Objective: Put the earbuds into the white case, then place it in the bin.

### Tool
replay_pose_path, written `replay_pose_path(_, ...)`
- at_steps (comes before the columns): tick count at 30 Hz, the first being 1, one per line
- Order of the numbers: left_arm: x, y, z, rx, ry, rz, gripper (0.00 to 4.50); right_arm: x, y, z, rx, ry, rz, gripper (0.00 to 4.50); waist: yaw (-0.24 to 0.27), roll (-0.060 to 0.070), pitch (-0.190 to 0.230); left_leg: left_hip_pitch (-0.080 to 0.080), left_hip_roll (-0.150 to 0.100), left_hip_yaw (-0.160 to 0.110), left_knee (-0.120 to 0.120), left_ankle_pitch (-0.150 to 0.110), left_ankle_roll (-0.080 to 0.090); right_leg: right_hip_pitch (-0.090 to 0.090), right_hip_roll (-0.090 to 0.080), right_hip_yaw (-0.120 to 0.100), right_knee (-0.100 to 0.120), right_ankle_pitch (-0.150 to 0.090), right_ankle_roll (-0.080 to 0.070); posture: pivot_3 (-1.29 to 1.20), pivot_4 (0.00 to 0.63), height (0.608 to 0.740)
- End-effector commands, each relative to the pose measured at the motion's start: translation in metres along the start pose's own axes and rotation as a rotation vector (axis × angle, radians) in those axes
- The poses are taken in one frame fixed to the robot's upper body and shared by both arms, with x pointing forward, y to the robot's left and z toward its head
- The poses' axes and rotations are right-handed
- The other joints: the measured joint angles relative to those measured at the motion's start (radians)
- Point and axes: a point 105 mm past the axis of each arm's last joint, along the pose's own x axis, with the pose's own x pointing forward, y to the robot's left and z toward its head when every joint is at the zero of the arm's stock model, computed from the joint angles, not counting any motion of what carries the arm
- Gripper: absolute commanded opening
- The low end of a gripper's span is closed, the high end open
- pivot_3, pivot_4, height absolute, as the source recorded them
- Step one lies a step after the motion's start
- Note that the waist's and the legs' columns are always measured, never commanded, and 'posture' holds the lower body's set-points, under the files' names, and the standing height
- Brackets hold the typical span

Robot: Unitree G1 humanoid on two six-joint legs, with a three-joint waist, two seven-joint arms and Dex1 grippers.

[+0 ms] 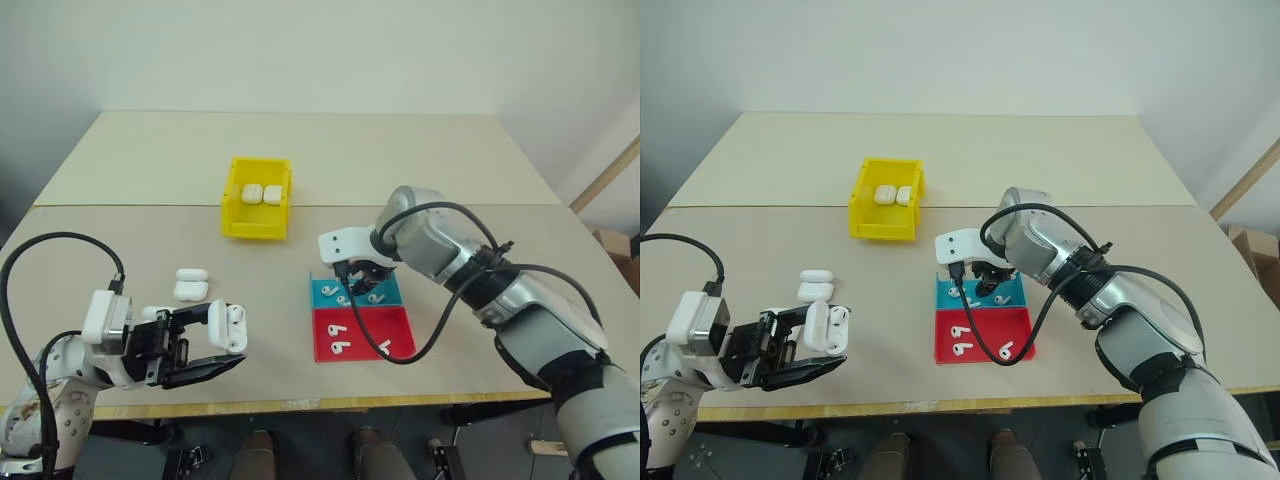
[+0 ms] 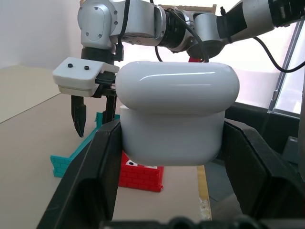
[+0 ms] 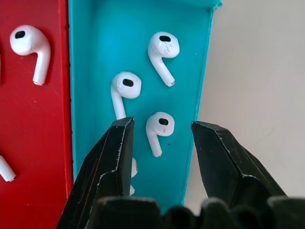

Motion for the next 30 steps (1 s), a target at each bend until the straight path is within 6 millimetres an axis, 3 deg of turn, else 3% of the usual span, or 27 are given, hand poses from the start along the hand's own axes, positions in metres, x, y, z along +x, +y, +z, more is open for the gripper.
replay_pose_path(1, 0.004, -0.004, 0.006, 0.034, -0.016, -0.019, 2.83, -0.008, -0.008, 0.001, 0.001, -0.001, -0.037, 2.34, -0.001, 0.000, 0.000, 0.000, 0.000, 0.000, 0.000, 0.000, 0.000, 0.000, 0.000, 0.000, 0.000, 0.000, 0.000, 0.00, 0.150, 0.740)
replay_pose_path(30, 0.004, -0.004, 0.004, 0.031, -0.014, -0.011, 2.83, 0.005, -0.004, 0.000, 0.035, -0.001, -0.008, 2.34, -0.001, 0.000, 0.000, 0.000, 0.000, 0.000, 0.000, 0.000, 0.000, 0.000, 0.000, 0.000, 0.000, 0.000, 0.000, 0.00, 0.150, 0.740)
